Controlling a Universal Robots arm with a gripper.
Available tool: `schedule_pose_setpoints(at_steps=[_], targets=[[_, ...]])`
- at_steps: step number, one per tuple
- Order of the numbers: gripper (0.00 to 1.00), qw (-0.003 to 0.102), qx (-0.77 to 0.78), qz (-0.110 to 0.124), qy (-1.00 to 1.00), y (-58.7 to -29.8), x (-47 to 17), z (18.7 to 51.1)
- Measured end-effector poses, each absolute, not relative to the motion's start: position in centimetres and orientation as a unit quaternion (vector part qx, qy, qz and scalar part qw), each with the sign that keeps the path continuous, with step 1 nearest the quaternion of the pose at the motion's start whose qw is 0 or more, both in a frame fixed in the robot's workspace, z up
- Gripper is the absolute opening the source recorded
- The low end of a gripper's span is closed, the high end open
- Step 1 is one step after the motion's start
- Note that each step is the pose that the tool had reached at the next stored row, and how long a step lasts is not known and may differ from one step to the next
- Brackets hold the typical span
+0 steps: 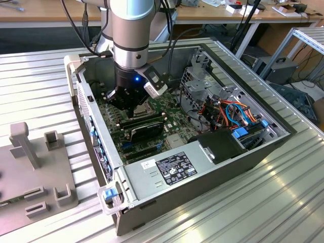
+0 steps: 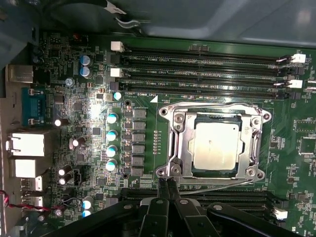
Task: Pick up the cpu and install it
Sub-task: 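Install the second cpu locking lever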
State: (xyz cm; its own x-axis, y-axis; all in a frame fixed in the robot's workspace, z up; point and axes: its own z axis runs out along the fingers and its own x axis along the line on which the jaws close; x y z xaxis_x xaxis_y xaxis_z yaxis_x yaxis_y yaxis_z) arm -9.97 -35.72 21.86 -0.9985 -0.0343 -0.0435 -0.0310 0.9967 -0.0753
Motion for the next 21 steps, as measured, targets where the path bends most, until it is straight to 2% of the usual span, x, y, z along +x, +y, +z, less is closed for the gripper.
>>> schedule_pose_setpoints(at_steps=[21], targets=[[0.11, 0.022, -0.016, -0.036, 0.999, -35.5, -10.1, 20.7]])
